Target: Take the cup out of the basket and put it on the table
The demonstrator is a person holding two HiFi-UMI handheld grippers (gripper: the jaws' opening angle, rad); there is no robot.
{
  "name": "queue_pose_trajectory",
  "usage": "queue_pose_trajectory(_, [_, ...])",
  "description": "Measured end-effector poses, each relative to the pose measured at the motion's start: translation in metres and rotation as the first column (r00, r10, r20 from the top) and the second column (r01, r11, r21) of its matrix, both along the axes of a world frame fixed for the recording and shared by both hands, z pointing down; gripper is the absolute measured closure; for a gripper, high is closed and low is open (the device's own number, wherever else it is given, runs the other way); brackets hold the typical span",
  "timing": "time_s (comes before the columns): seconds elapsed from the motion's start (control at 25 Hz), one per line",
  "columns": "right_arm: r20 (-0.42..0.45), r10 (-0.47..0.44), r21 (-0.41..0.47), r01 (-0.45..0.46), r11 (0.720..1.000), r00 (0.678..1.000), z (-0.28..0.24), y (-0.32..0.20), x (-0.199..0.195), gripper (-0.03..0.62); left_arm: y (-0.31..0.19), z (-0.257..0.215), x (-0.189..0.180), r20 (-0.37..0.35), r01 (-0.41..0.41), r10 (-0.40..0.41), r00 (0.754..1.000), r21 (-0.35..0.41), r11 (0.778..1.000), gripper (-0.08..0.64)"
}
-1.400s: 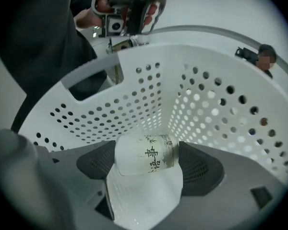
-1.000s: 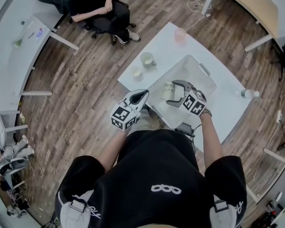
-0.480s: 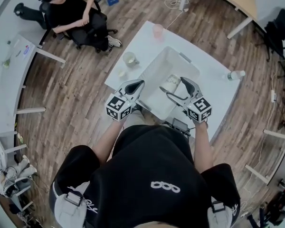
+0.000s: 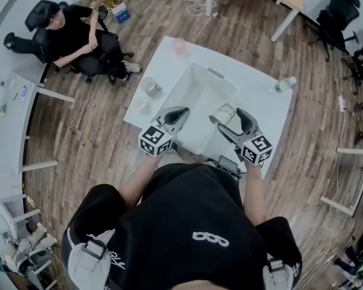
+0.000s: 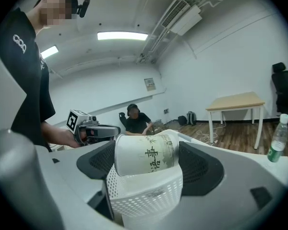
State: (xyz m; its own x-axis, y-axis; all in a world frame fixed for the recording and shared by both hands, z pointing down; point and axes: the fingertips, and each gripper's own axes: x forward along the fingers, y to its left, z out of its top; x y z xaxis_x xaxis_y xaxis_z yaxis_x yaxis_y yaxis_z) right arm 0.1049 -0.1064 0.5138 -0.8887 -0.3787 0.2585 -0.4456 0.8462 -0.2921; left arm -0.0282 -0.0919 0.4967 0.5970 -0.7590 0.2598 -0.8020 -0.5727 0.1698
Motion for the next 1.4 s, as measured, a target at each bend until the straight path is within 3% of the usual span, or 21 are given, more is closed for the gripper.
queue_pose_trajectory(0.28, [0.015, 0.11, -0.006, -0.11, 0.994, 0.994, -0.001, 0.001, 0.035, 0.207, -0.003, -0.002, 0.034, 0.003, -0.099, 0.098, 0.995, 0.001, 0.995, 0.551])
queue_pose_trajectory(0.56, [0.018, 0.18, -0.019, -0.179, 0.984, 0.984, 0.005, -0.001, 0.055, 0.207, -0.007, 0.001, 0.045, 0.006, -0.144, 0.144, 0.99, -0.004, 0.99, 0.552])
queue_pose_trajectory(1.4, [0.012, 0.262, -0.03, -0.262, 0.965, 0.965, 0.004, 0.005, 0.091, 0.207, -0.002, -0.002, 0.082, 0.005, -0.236, 0.236, 0.972, -0.004, 0.972, 0.551])
